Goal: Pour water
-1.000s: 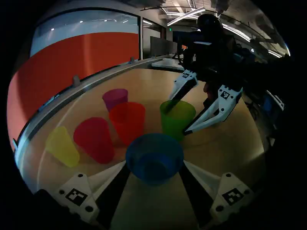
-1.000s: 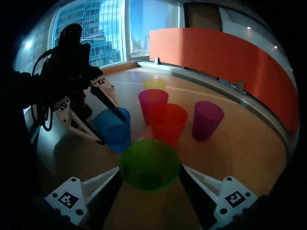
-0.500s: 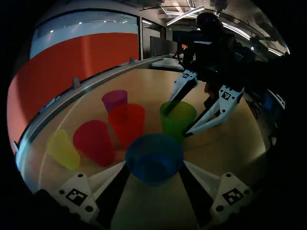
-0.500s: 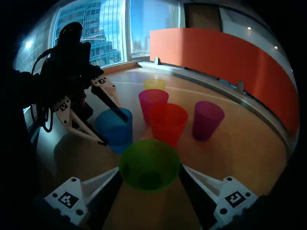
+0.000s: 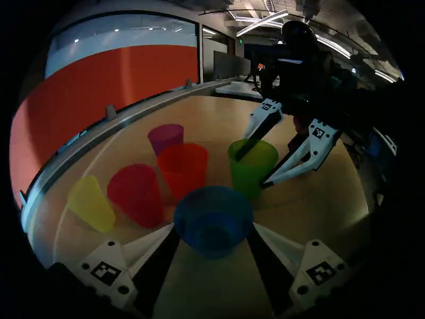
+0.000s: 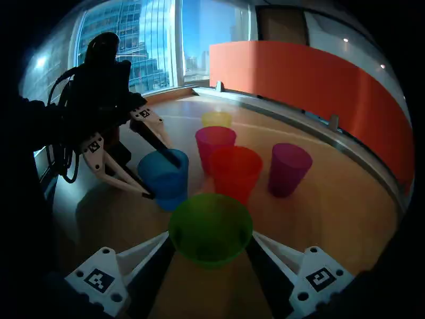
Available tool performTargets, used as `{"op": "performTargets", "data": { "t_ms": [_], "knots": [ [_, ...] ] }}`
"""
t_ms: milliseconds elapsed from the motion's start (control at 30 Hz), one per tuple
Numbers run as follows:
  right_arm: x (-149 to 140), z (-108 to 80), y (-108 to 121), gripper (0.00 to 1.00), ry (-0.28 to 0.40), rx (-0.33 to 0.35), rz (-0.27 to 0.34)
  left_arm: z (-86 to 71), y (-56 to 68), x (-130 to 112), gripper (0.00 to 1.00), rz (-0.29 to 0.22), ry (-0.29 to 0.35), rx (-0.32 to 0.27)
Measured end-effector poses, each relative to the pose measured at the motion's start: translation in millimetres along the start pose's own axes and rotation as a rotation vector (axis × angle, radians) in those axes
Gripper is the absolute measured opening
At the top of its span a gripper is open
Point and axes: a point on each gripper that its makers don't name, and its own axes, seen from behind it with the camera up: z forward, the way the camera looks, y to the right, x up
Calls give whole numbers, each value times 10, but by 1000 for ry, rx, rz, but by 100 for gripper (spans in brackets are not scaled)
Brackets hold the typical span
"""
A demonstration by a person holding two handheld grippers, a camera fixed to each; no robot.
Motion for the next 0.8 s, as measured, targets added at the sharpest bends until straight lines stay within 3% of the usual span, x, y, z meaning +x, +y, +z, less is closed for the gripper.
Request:
{"op": "performTargets", "data": {
  "t_ms": [267, 800],
  "knots": [
    [109, -53, -25, 89, 13, -8, -11, -147, -25, 88, 84, 1, 27, 25],
    [512, -262, -123, 89, 88, -27, -29, -594, -160, 429, 84, -48, 138, 121]
  ]
}}
